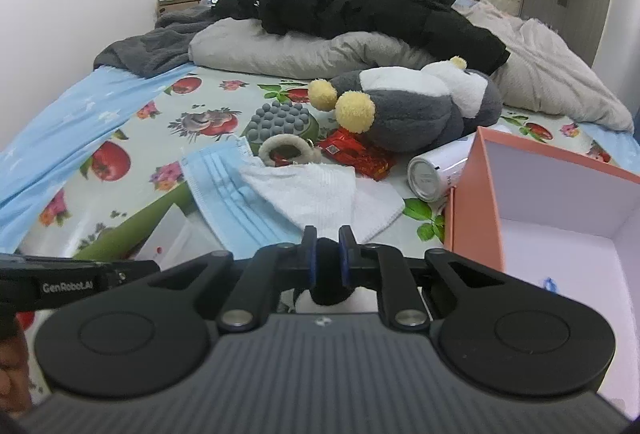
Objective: Organize soft objects
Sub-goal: 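Grasp the small panda plush with the right gripper while the left gripper grasps the clear plastic bag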
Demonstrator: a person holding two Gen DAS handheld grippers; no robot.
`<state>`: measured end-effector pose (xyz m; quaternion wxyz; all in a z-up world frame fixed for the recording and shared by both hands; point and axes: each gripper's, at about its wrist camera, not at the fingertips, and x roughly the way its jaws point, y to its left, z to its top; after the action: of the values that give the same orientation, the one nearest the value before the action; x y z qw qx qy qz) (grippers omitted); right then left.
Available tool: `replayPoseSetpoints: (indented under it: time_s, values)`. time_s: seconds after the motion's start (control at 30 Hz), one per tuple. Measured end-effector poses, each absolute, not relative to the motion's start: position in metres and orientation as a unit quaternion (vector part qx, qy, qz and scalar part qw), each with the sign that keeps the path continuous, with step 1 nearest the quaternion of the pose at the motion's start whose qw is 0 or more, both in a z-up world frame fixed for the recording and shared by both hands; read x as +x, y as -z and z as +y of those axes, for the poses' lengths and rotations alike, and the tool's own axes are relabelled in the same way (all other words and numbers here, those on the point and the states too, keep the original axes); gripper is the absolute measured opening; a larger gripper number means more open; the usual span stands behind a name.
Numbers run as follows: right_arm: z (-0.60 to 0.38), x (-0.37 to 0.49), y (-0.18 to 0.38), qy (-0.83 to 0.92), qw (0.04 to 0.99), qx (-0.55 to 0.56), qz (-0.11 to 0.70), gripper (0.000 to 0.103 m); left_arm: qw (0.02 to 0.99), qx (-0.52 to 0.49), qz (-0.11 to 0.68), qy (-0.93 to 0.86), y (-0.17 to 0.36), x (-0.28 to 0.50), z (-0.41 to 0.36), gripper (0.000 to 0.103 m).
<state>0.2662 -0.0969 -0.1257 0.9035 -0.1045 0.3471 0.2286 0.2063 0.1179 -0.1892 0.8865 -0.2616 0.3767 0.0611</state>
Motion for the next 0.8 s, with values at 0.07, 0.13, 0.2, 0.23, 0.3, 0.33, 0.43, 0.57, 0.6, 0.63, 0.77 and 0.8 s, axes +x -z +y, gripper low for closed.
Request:
replayPoseSetpoints:
  time_s: [0.07, 0.13, 0.2, 0.23, 0.3, 0.33, 0.43, 0.57, 0.6, 0.63, 0.77, 0.8]
  values:
    - [-0.100, 0.254, 0.122, -0.230, 0.904, -0.109, 0.344, 0.014, 0.886, -0.264, 0.377, -0.060, 0.187, 0.194, 0.116, 0.001]
    - [-0.103, 0.241, 0.120, -0.231, 0.904, -0.116, 0.340, 0.014, 0.885, -0.263, 0.379, -0.058, 0.185, 0.181, 0.113, 0.001]
    - [-0.105, 0.229, 0.120, -0.232, 0.903, -0.121, 0.340, 0.014, 0.885, -0.261, 0.382, -0.060, 0.184, 0.168, 0.112, 0.001]
    - [-0.106, 0.223, 0.121, -0.233, 0.902, -0.124, 0.342, 0.014, 0.884, -0.261, 0.384, -0.061, 0.183, 0.163, 0.113, 0.001]
    - [-0.106, 0.212, 0.123, -0.235, 0.900, -0.132, 0.343, 0.014, 0.883, -0.261, 0.386, -0.064, 0.183, 0.152, 0.115, 0.001]
    - [-0.106, 0.205, 0.126, -0.236, 0.898, -0.135, 0.346, 0.014, 0.882, -0.260, 0.387, -0.067, 0.183, 0.148, 0.116, 0.001]
    - [-0.108, 0.190, 0.133, -0.241, 0.891, -0.133, 0.361, 0.014, 0.879, -0.260, 0.393, -0.075, 0.184, 0.138, 0.122, 0.001]
    - [-0.108, 0.174, 0.140, -0.260, 0.878, -0.121, 0.382, 0.014, 0.875, -0.251, 0.405, -0.082, 0.187, 0.132, 0.129, 0.001]
    - [-0.108, 0.172, 0.141, -0.264, 0.876, -0.115, 0.388, 0.014, 0.875, -0.249, 0.407, -0.087, 0.188, 0.131, 0.130, 0.001]
    - [-0.109, 0.170, 0.142, -0.268, 0.872, -0.110, 0.394, 0.015, 0.875, -0.249, 0.407, -0.089, 0.189, 0.130, 0.132, 0.002]
    - [-0.113, 0.167, 0.142, -0.290, 0.858, -0.084, 0.416, 0.017, 0.869, -0.251, 0.417, -0.088, 0.190, 0.132, 0.135, 0.002]
    - [-0.113, 0.167, 0.141, -0.294, 0.856, -0.082, 0.417, 0.017, 0.869, -0.250, 0.419, -0.086, 0.190, 0.132, 0.135, 0.004]
